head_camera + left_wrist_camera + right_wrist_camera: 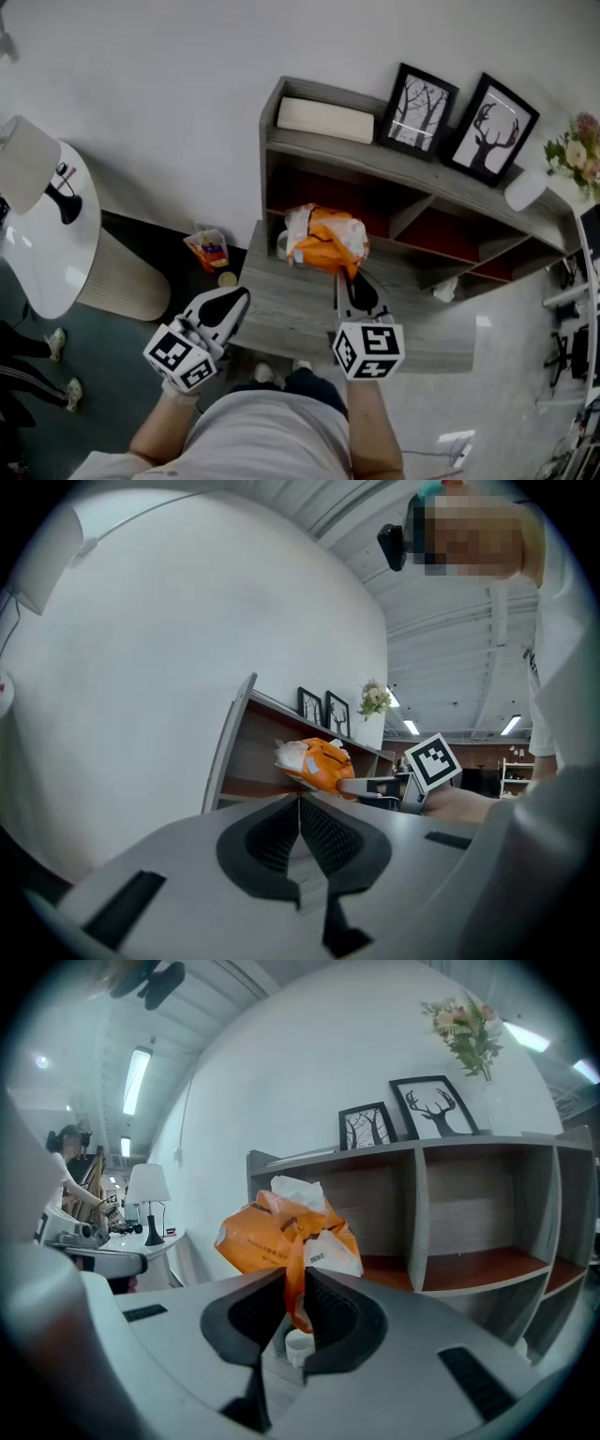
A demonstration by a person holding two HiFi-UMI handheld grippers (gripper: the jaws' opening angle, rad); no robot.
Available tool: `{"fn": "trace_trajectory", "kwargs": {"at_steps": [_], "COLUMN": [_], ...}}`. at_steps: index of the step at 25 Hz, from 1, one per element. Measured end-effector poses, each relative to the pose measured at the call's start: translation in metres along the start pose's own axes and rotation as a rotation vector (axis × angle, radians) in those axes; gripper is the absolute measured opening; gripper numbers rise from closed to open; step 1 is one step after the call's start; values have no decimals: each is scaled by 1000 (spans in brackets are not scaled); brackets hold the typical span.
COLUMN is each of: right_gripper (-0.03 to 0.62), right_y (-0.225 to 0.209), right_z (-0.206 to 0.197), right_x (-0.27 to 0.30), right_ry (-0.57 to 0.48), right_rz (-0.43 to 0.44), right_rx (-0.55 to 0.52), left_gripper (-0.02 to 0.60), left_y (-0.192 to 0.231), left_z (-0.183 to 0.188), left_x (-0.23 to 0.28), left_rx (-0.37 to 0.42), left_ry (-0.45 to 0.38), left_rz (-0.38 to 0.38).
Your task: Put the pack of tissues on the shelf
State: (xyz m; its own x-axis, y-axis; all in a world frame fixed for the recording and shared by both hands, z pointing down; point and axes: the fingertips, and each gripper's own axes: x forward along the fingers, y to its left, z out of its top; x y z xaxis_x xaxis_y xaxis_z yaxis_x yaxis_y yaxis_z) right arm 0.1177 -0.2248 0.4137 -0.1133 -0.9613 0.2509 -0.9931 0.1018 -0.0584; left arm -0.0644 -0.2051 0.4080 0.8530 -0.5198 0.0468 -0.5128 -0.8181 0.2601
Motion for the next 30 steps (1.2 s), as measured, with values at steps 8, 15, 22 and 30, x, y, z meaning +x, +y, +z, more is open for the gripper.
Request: {"fn": "trace_trajectory", "kwargs": {"at_steps": [8, 15, 22, 30], "right_gripper": [55, 55, 55, 58], "right_y": [-18, -28, -34, -33], "right_z": [14, 11, -7, -19], "right_x": [58, 111, 143, 164], "right_ry": [24, 58, 109, 135], "right_rz": [25, 61, 80, 104], "right_rx": [-38, -70, -85, -95], "left_gripper": [17, 17, 17, 17], "left_y": [18, 31, 36, 37], "left_z": [9, 7, 1, -4], "left_x": [-4, -8, -14, -21], "left_rx": [-2, -13, -25, -30], "left_ry": [-21, -24, -12, -3], "left_rz": [110, 215, 293, 356]}}
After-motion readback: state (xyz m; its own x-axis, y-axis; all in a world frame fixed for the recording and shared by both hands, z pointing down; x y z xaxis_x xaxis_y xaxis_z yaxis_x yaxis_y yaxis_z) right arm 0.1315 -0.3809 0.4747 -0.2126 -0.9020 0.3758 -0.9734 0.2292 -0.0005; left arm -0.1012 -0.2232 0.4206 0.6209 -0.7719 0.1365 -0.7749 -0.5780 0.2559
